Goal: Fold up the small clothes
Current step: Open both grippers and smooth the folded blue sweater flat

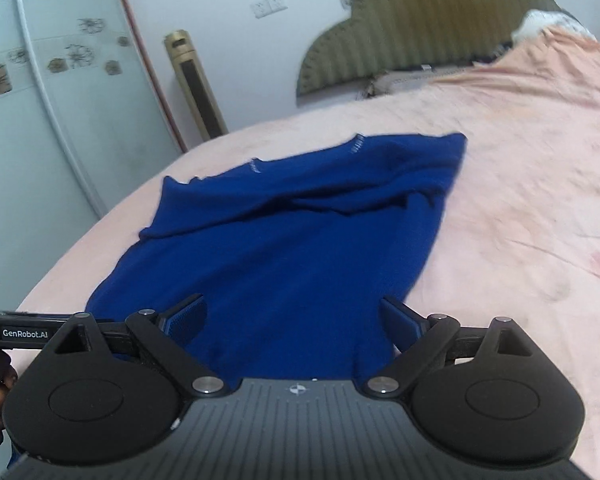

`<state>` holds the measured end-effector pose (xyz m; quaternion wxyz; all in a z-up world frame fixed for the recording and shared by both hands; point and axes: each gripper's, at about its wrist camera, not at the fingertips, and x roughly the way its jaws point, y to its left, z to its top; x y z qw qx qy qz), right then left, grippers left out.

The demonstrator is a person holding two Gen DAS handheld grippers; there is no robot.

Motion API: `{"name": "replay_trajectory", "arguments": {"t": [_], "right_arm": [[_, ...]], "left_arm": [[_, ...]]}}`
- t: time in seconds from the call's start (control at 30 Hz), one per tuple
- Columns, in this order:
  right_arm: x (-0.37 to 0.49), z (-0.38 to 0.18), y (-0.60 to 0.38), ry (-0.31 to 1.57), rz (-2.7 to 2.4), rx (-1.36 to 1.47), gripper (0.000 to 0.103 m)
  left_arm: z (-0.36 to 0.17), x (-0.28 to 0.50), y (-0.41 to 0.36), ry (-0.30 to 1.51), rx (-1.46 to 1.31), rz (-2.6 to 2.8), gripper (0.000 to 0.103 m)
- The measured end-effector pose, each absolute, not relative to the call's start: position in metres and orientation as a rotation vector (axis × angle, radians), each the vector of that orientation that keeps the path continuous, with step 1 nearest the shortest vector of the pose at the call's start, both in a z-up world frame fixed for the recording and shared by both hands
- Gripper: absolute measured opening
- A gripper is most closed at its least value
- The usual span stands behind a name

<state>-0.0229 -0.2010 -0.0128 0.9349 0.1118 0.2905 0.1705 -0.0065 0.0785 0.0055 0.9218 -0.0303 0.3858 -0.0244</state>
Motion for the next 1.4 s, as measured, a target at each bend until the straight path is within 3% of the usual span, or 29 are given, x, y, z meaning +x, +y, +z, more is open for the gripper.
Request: {"name": "replay_trajectory", "arguments": {"t": [0.07,0.2,0.43,0.67,1.4], "right_arm": [[-0.025,-0.007,-0.197,0.595,0.284,0.124,0.088],[-0.032,0.006,-0.215,0.575,0.160,-0.001,0.091],[-0.037,-0.011,-0.241,0.697,0.207,0.098,0.094],[-0.059,-0.003,-0.214,0.629,0.191,-0.086,0.095],[-0.073,0.001,-0.201,0.675,0.296,-0.090,0.097]], "left_arm": [[0.012,-0.014,0.072,0.774,-0.041,-0.068,0.082],[0.021,-0.026,0.065,0.759,-0.029,-0.104,0.082],[0.009,-0.029,0.057,0.795,-0.051,-0.086,0.082],[0.003,-0.040,0.049,0.796,-0.056,-0.038,0.082],[0.005,-0.051,0.040,0.804,0.007,0.020,0.082]]}}
